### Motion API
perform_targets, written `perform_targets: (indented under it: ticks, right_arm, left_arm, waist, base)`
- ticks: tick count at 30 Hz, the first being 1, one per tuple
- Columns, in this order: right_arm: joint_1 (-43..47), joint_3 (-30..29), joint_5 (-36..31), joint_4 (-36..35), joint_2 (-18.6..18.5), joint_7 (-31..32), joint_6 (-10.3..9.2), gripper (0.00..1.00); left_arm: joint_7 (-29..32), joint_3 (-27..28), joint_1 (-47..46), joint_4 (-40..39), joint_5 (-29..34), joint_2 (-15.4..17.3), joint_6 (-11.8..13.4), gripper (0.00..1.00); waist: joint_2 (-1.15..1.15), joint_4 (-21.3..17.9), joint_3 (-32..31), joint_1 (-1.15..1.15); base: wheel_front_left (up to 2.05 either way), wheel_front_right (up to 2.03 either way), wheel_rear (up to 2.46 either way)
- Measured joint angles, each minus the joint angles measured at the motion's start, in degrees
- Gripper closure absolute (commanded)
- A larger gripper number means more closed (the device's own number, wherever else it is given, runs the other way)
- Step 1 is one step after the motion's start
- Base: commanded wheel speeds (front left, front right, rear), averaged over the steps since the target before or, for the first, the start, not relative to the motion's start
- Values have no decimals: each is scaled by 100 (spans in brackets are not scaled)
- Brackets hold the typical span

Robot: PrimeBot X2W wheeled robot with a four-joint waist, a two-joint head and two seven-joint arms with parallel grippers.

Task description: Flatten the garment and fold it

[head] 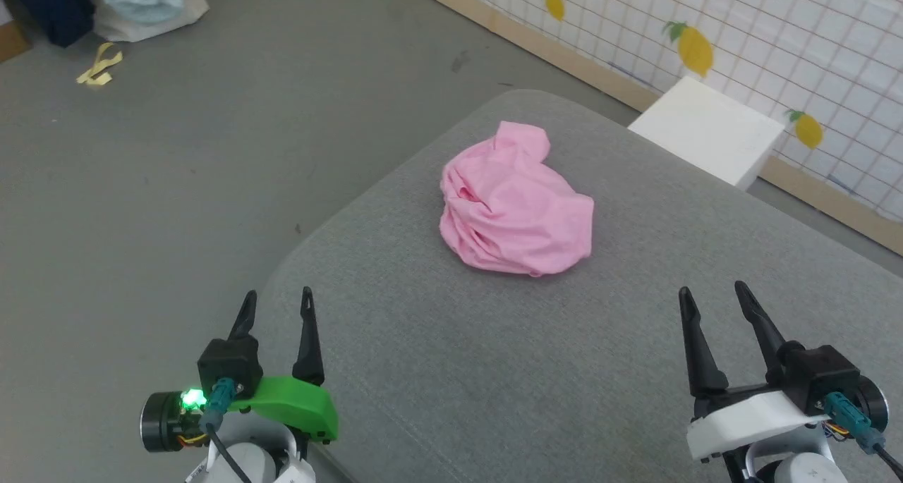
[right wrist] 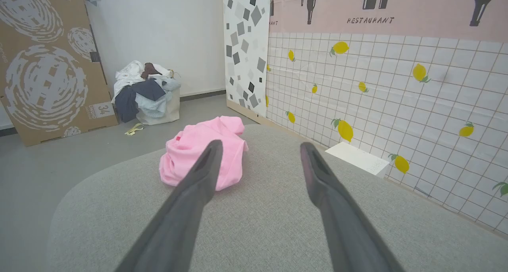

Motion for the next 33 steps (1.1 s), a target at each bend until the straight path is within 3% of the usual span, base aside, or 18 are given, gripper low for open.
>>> perform_targets:
  ticks: [13, 18, 27, 33]
  right_arm:
    - [1, -38, 4, -25, 2, 0, 0, 0]
    - [-9, -104, -75, -103, 0, 0, 0, 0]
    - [-492, -226, -503, -599, 2, 180, 0, 0]
    - [-679, -214, -639, -717, 2, 242, 0, 0]
  left_arm:
    - [-1, 21, 98, -105, -121, -43, 115, 0]
    - [1, 143, -130, -122, -477, -90, 65, 0]
    - [772, 482, -2125, 288, -1236, -126, -94, 0]
    - [1745, 743, -3445, 889, -1695, 52, -135, 0]
  waist:
    - [0, -101, 40, 0]
    - [0, -204, 195, 0]
    - [0, -519, 975, 0]
    - [0, -914, 1661, 1]
  base:
    - [-3, -3, -3]
    - [0, 0, 0]
    - [0, 0, 0]
    - [0, 0, 0]
